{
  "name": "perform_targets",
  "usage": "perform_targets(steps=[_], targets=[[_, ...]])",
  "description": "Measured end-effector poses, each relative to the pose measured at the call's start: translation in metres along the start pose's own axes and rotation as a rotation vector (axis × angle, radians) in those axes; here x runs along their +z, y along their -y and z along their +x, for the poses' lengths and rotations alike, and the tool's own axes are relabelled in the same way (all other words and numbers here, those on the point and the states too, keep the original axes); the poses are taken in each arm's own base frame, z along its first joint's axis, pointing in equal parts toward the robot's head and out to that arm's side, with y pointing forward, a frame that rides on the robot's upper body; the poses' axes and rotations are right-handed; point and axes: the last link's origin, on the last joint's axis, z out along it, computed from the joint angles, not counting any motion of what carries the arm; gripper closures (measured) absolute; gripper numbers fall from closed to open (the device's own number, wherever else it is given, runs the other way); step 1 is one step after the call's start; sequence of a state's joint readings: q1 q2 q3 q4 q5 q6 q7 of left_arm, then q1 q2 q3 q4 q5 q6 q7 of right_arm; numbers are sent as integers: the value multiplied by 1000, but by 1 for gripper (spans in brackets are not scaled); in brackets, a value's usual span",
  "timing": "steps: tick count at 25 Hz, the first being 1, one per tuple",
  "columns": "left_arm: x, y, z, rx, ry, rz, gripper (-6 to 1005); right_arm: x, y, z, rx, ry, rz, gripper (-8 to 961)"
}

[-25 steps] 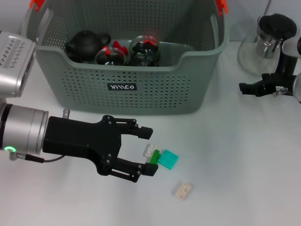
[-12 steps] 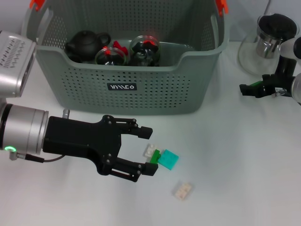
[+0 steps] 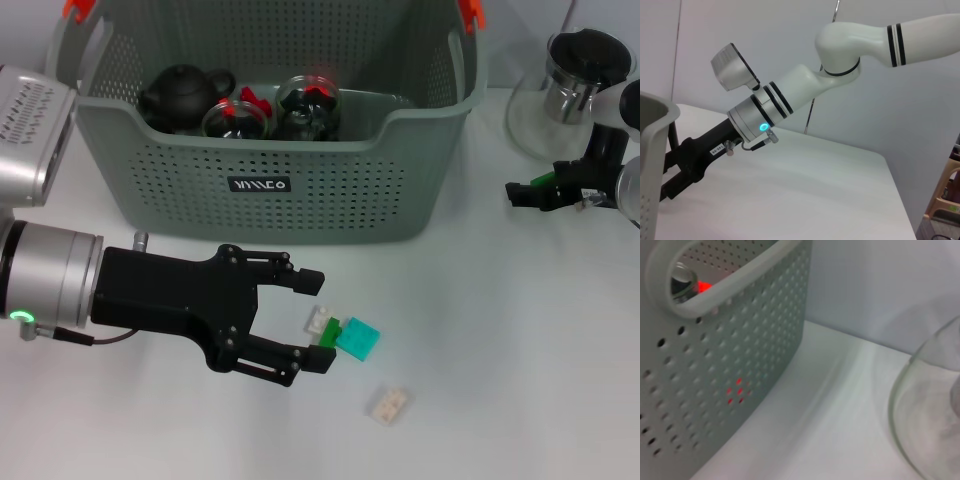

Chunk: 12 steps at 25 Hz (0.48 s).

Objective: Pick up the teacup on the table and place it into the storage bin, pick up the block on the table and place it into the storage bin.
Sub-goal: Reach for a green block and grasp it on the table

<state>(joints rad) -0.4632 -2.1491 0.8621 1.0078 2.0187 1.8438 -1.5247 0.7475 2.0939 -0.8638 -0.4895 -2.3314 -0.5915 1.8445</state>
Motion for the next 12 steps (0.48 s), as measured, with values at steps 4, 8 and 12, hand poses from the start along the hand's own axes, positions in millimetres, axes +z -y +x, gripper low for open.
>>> perform_targets(steps=[4, 8, 12], targets=[[0, 0, 0, 0, 0, 1, 137, -1, -2, 0, -4, -2, -20, 130], [0, 0, 0, 0, 0, -1, 137, -1, -2, 0, -4, -2, -27, 129], [0, 0, 0, 0, 0, -3, 137, -1, 0, -1, -5, 2, -13, 129]])
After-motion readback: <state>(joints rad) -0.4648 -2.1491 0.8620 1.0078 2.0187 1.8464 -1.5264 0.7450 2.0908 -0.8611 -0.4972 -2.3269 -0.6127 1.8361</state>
